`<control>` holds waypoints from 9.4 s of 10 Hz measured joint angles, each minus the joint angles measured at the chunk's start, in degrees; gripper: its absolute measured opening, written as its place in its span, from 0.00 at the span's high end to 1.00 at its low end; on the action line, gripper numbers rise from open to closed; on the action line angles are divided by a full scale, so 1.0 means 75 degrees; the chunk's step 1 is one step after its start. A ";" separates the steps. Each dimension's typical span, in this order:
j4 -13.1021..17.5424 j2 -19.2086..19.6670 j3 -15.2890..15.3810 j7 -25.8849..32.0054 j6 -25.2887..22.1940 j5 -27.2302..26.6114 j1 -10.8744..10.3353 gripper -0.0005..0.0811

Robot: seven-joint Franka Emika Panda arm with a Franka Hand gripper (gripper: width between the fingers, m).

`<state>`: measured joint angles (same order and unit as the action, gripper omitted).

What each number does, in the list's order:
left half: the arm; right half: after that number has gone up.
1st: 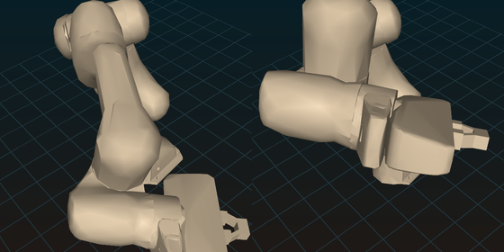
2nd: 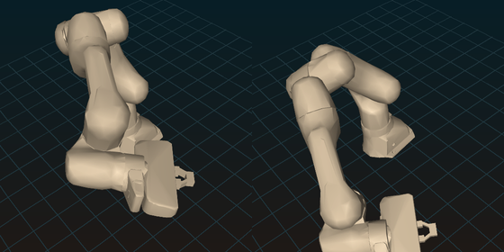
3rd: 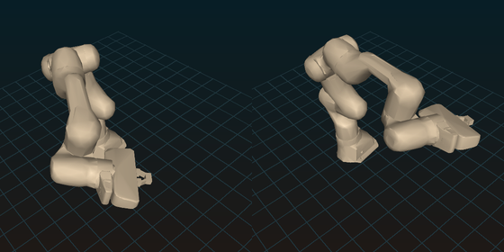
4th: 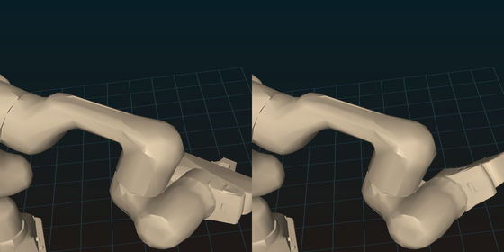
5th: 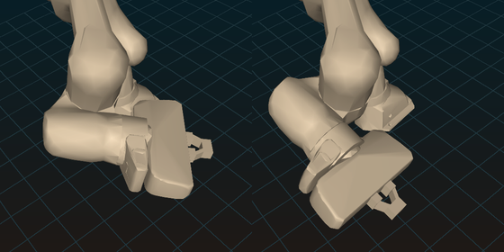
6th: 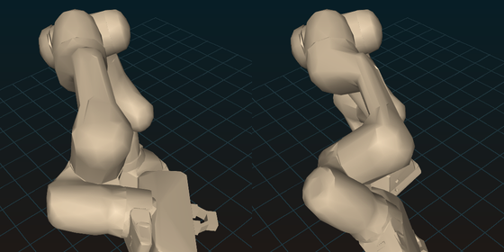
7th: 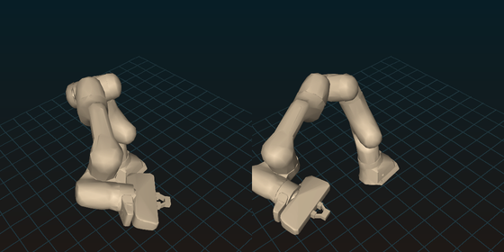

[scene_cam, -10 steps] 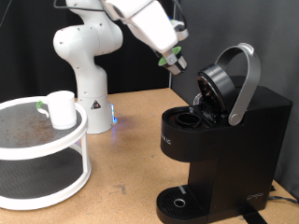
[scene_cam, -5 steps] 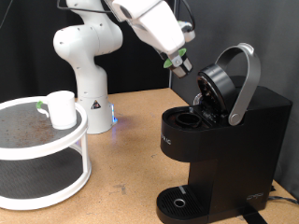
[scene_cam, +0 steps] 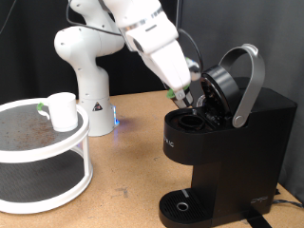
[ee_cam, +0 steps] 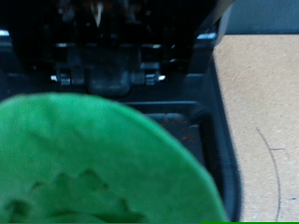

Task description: Make a cup of coffee with the keurig machine

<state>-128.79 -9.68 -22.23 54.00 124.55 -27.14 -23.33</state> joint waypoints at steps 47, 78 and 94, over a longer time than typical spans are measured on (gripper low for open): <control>-0.0741 -0.0594 0.0596 -0.0239 -0.0517 0.0718 0.0043 0.01; 0.0923 -0.1016 0.0634 -0.0971 -0.0913 -0.2317 -0.0221 0.01; 0.1528 0.0430 0.2155 -0.2161 0.0536 -0.1360 -0.0545 0.89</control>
<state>-117.33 -6.45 -6.07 37.80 128.57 -37.34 -27.42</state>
